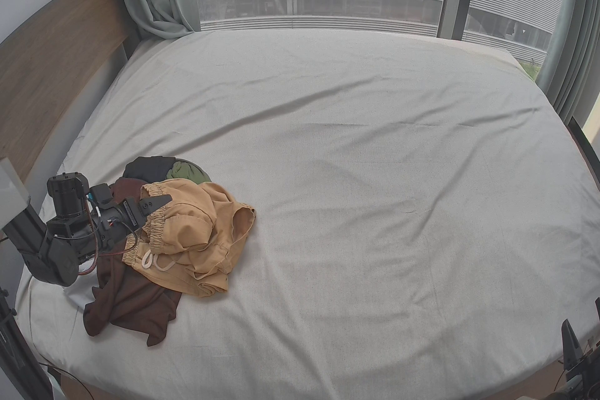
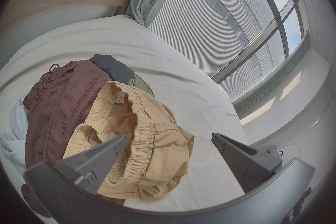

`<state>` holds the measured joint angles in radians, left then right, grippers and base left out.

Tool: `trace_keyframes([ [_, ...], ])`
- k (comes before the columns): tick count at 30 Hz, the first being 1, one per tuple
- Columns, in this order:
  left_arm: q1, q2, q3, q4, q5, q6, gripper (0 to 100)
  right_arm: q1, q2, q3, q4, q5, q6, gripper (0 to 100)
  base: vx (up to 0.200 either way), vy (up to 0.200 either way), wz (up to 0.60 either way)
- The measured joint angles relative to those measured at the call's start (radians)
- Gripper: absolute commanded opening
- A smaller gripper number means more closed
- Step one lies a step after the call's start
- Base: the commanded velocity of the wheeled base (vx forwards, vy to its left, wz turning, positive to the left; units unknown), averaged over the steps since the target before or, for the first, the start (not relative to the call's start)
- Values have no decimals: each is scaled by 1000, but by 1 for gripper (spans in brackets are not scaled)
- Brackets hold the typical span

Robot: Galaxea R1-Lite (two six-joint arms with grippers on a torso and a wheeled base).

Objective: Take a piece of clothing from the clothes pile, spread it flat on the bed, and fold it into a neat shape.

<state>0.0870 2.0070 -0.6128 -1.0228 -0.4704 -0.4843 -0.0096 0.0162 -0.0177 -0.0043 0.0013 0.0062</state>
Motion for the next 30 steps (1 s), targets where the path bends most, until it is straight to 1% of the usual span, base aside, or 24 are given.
trace_keyframes([
  [8, -1, 41, -36, -2, -2, 1, 100, 1, 0, 0, 0, 0, 0, 100, 0, 0, 0],
  [11, -5, 58, -46, -27, -2, 6, 100, 0, 0, 0, 0, 0, -2, 100, 0, 0, 0],
  [23, -54, 108, -67, -73, -2, -1, 100, 1, 0, 0, 0, 0, -3, 100, 0, 0, 0],
  [30, -63, 138, -96, -77, -2, -24, 100, 0, 0, 0, 0, 0, -3, 100, 0, 0, 0],
])
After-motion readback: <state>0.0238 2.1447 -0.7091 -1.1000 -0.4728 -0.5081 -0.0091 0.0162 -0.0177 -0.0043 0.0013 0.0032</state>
